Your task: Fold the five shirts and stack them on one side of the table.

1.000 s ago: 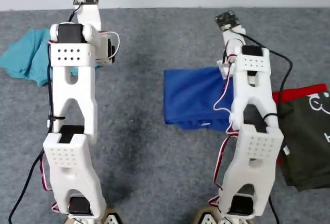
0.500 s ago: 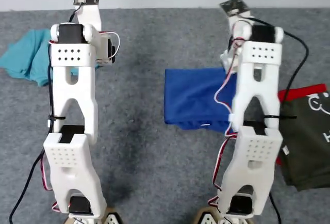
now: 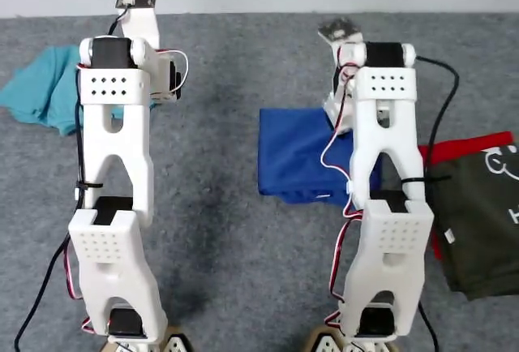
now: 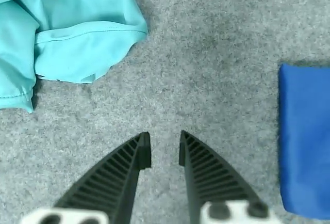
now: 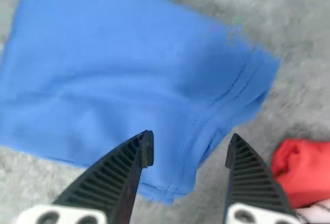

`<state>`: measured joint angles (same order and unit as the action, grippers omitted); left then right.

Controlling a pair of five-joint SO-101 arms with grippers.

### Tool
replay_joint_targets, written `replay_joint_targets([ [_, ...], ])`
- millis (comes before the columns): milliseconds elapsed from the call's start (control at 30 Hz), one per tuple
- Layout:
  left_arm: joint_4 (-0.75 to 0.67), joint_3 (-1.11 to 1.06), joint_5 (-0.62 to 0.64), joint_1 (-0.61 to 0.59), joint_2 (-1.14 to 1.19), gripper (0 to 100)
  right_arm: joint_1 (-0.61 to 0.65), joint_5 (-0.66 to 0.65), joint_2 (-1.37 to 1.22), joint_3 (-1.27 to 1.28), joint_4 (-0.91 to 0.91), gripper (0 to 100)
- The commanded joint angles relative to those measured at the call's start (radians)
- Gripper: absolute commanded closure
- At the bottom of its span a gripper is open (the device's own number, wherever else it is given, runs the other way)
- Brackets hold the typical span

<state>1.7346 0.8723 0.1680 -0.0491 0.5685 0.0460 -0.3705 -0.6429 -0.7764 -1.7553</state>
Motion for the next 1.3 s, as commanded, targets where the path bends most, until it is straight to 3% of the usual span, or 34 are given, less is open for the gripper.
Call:
replay_joint_targets([
  [0, 0.020, 0.004, -0.008, -0.003, -0.063, 91, 0.005, 0.011, 0.062, 0.077, -0.041, 76.1],
  [467, 0.020, 0.002, -0.008, 0.000, -0.063, 91, -0.101, 0.193, -0.024, 0.140, 0.104, 75.9],
  [967, 0.020, 0.002, -0.008, 0.000, -0.063, 91, -0.127, 0.186, -0.274, 0.140, 0.410, 76.5],
  [1033, 0.020, 0.002, -0.008, 0.000, -0.063, 91, -0.128, 0.184, -0.283, 0.140, 0.404, 81.8],
  [1133, 0.020, 0.002, -0.008, 0.000, -0.063, 91, -0.133, 0.186, -0.283, 0.140, 0.394, 99.5],
  [1200, 0.020, 0.002, -0.008, 0.000, -0.063, 91, -0.133, 0.184, -0.283, 0.140, 0.375, 96.2],
  [1267, 0.020, 0.002, -0.008, 0.000, -0.063, 91, -0.133, 0.184, -0.278, 0.140, 0.355, 99.2],
])
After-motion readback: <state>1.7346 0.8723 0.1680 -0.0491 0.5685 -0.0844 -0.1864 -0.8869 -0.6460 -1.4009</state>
